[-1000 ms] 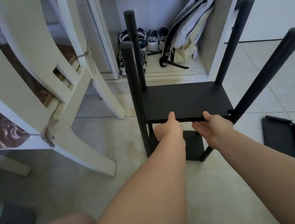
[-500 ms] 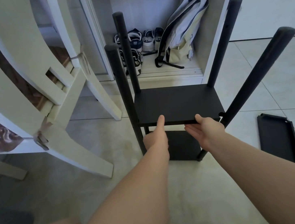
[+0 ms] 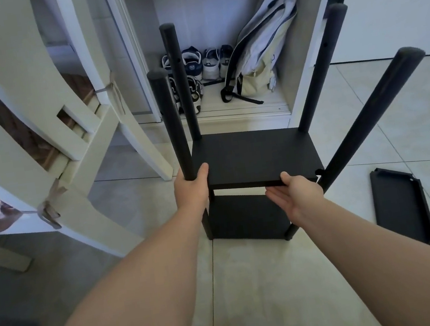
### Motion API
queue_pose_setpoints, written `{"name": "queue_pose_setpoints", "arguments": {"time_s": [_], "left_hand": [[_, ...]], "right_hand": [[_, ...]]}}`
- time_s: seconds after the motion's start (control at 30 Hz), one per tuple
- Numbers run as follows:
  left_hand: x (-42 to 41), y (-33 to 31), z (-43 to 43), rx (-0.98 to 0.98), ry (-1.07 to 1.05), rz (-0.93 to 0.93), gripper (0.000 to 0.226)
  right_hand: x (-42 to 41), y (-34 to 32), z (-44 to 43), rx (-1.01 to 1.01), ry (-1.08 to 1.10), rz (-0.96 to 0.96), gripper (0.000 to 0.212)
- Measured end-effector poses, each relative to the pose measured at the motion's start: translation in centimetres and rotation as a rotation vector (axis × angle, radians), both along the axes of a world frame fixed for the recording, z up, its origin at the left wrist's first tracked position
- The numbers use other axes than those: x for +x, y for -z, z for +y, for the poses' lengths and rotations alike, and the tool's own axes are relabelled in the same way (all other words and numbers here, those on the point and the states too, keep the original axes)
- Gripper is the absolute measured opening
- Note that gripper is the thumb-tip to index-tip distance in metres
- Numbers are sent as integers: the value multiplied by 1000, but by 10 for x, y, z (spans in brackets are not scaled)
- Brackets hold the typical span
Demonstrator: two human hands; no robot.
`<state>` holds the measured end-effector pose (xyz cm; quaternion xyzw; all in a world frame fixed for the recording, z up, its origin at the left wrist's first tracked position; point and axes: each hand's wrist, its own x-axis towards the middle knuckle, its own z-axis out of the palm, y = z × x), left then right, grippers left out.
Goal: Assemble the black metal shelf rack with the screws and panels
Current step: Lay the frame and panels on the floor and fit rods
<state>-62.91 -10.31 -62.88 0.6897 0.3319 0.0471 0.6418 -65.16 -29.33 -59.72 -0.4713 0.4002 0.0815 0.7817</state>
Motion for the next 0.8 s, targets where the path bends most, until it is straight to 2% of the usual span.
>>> {"name": "queue_pose_setpoints", "arguments": {"time_s": [0.1, 0.3, 0.57, 0.67, 0.8], "left_hand": [[4, -4, -6, 7, -40, -13, 22], [6, -21, -23, 65, -78, -33, 16], [27, -67, -28, 265, -3, -81, 15], [33, -88, -30, 398, 67, -104, 16], [39, -107, -38, 589, 214, -150, 18]], "right_hand": [[3, -3, -4, 4, -11, 8, 19], [10, -18, -19, -19, -94, 24, 22], [-3, -57, -46, -203, -461, 121, 56], [-8, -85, -57, -420, -580, 64, 57], [-14, -120, -75, -937, -702, -272, 51]]}}
